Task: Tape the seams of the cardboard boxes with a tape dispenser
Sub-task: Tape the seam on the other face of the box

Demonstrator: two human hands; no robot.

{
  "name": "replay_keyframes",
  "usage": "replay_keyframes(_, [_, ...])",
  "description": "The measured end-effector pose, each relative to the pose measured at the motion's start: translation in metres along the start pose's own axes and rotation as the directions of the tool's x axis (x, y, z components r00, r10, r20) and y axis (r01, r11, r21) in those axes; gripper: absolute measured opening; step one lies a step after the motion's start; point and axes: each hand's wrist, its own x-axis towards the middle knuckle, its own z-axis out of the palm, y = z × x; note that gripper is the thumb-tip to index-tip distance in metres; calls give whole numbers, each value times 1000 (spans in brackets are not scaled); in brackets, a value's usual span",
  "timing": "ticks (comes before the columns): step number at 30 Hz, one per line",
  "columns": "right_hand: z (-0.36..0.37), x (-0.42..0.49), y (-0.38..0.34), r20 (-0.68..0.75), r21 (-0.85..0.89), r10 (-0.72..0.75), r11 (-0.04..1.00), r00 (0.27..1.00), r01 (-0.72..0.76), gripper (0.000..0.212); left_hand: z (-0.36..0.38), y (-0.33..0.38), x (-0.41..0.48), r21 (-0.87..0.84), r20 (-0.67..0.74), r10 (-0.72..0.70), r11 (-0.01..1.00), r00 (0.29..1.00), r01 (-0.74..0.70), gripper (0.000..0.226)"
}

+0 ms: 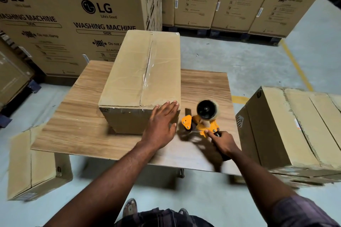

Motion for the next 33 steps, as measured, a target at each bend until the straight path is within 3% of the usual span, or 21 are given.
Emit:
replay_keyframes(2, [18, 2, 3, -11, 224, 178, 959, 984, -171, 73, 0, -1, 0, -6, -2, 3, 1000, 1000, -3, 72])
replay_keyframes(4, [33, 3, -3, 119, 482, 277, 823, 954, -299, 68, 0, -1, 1, -18, -7, -4, 1000, 1000, 4, 70])
replay_keyframes(6, [45, 2, -12, 312, 670, 245, 628, 918, -395, 54, -1, 1, 3, -28, -11, -16, 999, 1000, 15, 69])
replay_keyframes(8, [54, 3, -20, 398, 746, 181, 506, 899, -433, 53, -3, 1, 4, -19, -19, -14, 1000, 1000, 14, 69])
replay_keyframes(9, [59, 8, -23, 392, 749, 193, 501, 899, -434, 56, -4, 1, 5, -13, -26, -10, 1000, 1000, 9, 69])
replay_keyframes(10, [61, 11, -27, 352, 707, 232, 570, 907, -420, 60, -5, 1, 6, -10, -33, -3, 1000, 999, 3, 68])
replay_keyframes(11, [60, 11, -34, 301, 597, 253, 702, 919, -389, 63, -7, 1, 6, -11, -37, 5, 1000, 999, -5, 67])
replay_keyframes(13, [53, -3, -52, 195, 119, 233, 959, 953, -259, 63, -10, -3, 9, -40, -17, 21, 999, 1000, -22, 64])
replay_keyframes(14, [48, -13, -63, 138, -172, 173, 974, 975, -148, 60, -12, -5, 12, -79, 4, 25, 997, 1000, -25, 62])
replay_keyframes(15, [44, -18, -72, 97, -323, 95, 945, 991, -59, 56, -16, -8, 16, -133, 24, 22, 991, 999, -19, 59])
replay_keyframes(17, [46, -27, -89, 31, -230, -113, 966, 993, 117, 41, -27, -16, 27, -278, 50, -19, 960, 999, 32, 44])
replay_keyframes(18, [50, -30, -97, 12, -26, -201, 979, 980, 201, 32, -33, -20, 33, -343, 60, -49, 937, 997, 66, 36])
replay_keyframes(20, [67, -27, -106, -46, 439, -255, 863, 966, 249, 18, -42, -27, 41, -414, 87, -92, 902, 992, 120, 26])
replay_keyframes(22, [87, -25, -115, -72, 638, -251, 732, 965, 238, 40, -47, -30, 46, -428, 113, -105, 892, 988, 144, 24])
replay_keyframes(24, [104, -33, -127, -131, 659, -219, 709, 967, 250, 50, -47, -31, 47, -457, 123, -121, 874, 985, 165, 23])
replay_keyframes(27, [121, -44, -140, -258, 657, -146, 699, 955, 284, 46, -44, -31, 46, -465, 103, -123, 872, 987, 157, 24])
replay_keyframes(33, [140, -46, -143, -409, 520, -150, 772, 900, 365, 46, -41, -28, 43, -483, 70, -129, 863, 989, 147, 23])
